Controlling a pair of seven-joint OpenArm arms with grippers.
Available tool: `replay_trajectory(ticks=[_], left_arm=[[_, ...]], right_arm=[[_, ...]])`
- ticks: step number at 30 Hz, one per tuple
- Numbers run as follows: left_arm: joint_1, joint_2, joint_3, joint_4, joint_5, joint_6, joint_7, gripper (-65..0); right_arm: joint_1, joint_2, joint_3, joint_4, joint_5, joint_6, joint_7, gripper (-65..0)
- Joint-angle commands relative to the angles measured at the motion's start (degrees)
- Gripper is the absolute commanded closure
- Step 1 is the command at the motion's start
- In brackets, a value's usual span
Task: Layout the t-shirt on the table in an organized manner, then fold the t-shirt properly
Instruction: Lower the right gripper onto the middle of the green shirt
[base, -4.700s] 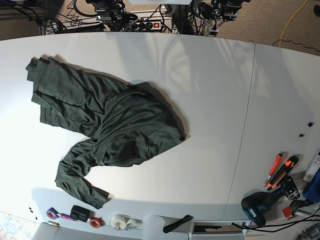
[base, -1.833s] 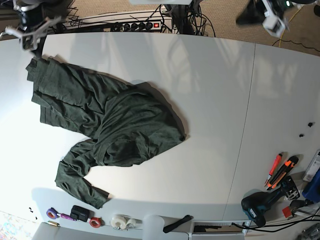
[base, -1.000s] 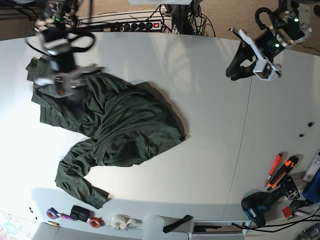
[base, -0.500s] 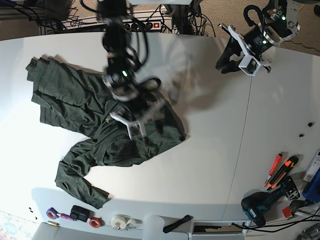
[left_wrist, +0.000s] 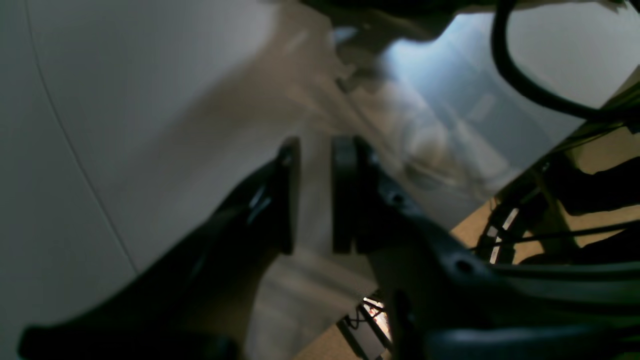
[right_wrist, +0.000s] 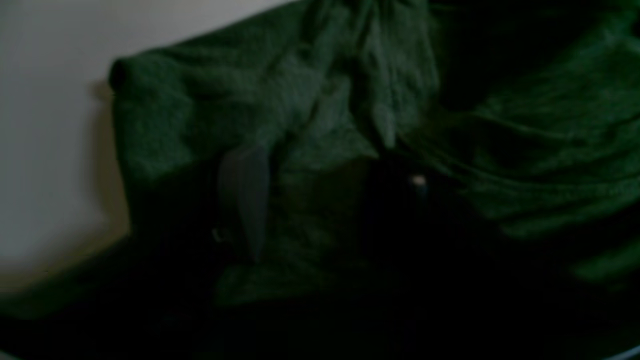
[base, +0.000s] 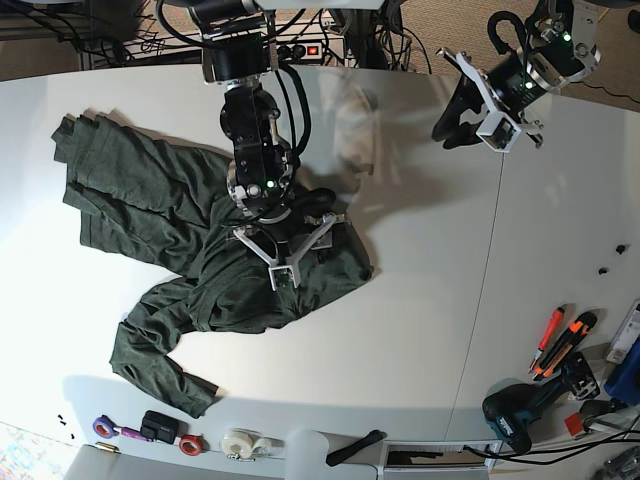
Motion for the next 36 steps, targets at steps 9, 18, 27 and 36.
replay_trajectory(ticks=[9,18,27,36], left_arm=[[0.07,-0.50,-0.17,0.87,-0.66,-0.22,-1.49,-12.1],[0.07,-0.50,-0.17,0.87,-0.66,-0.22,-1.46,-12.1],[0.07,-0.50,-0.17,0.87,-0.66,-0.24,-1.44,-12.1],[0.07,-0.48,-0.17,0.87,-0.66,-0.22,-1.44,-12.1]], right_arm=[[1.29,-0.31,-0.15,15.76,-2.34,2.84,-0.87,0.0],[1.03,-0.31,-0.15,26.25,-2.21,3.02,-10.14,0.0],[-3.17,-0.31,-0.15,26.25,1.99,10.95,-11.15,-28.6],[-1.75,-0.33,-0.15,18.82,2.10,9.90,-7.91,-28.6]])
